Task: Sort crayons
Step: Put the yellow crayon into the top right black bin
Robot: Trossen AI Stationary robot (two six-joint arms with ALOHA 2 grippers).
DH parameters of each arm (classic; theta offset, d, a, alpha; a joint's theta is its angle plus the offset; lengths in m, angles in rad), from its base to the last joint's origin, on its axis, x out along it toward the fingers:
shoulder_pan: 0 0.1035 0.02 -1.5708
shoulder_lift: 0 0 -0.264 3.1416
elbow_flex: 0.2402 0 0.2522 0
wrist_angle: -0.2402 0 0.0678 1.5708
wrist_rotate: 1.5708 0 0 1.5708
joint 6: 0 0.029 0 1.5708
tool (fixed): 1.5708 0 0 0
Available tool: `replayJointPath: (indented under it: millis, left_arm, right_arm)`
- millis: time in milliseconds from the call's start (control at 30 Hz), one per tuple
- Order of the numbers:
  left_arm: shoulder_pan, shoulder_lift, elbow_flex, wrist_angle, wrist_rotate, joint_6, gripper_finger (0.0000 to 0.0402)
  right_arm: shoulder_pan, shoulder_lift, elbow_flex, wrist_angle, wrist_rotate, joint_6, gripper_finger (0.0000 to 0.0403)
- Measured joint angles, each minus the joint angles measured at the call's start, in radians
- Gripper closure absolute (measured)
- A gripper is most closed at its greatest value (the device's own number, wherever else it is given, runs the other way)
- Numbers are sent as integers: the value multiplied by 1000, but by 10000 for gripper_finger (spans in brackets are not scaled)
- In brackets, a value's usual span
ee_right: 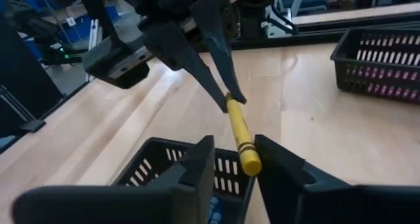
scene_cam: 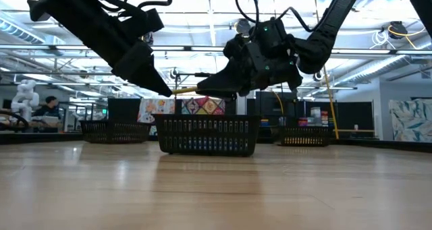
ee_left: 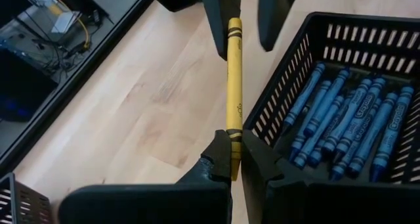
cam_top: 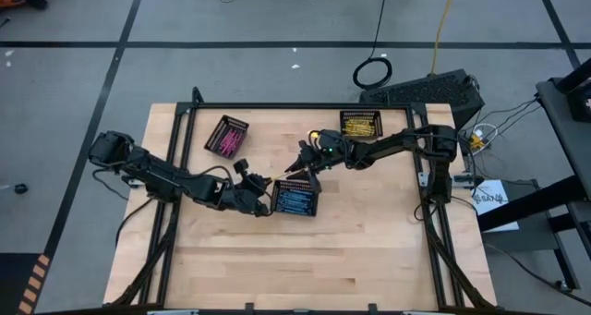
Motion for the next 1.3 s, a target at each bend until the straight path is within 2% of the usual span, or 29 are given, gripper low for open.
replayJointPath:
  millis: [267, 367, 433, 567, 767, 900, 1033, 1167, 1300]
  left_arm:
    - [-1, 0, 0, -2, 1, -6, 395]
    - [3, 0, 0, -9, 25, -71, 382]
    - [9, -5, 0, -33, 59, -118, 357]
    - [10, -23, 0, -177, 87, -228, 285]
    - [7, -39, -1, -353, 90, -379, 193]
    - [3, -39, -6, -343, 87, -400, 168]
    - [2, -39, -7, -343, 66, -420, 164]
    - [2, -39, -7, -343, 47, -415, 164]
    - [2, -39, -7, -344, 22, -389, 164]
  right_arm:
    - [1, 0, 0, -17, 3, -11, 387]
    - [1, -6, 0, -28, 2, -9, 395]
    - [-5, -29, 0, -76, 5, -4, 393]
    - [-54, -134, 0, -292, 41, -43, 398]
    - [-157, -388, -40, -704, 246, -164, 399]
    - [-272, -565, -84, -939, 411, -194, 398]
    - [-425, -695, -123, -1087, 479, -207, 398]
    - [-591, -721, -143, -1124, 447, -214, 398]
    - [-721, -646, -143, -1081, 224, -205, 398]
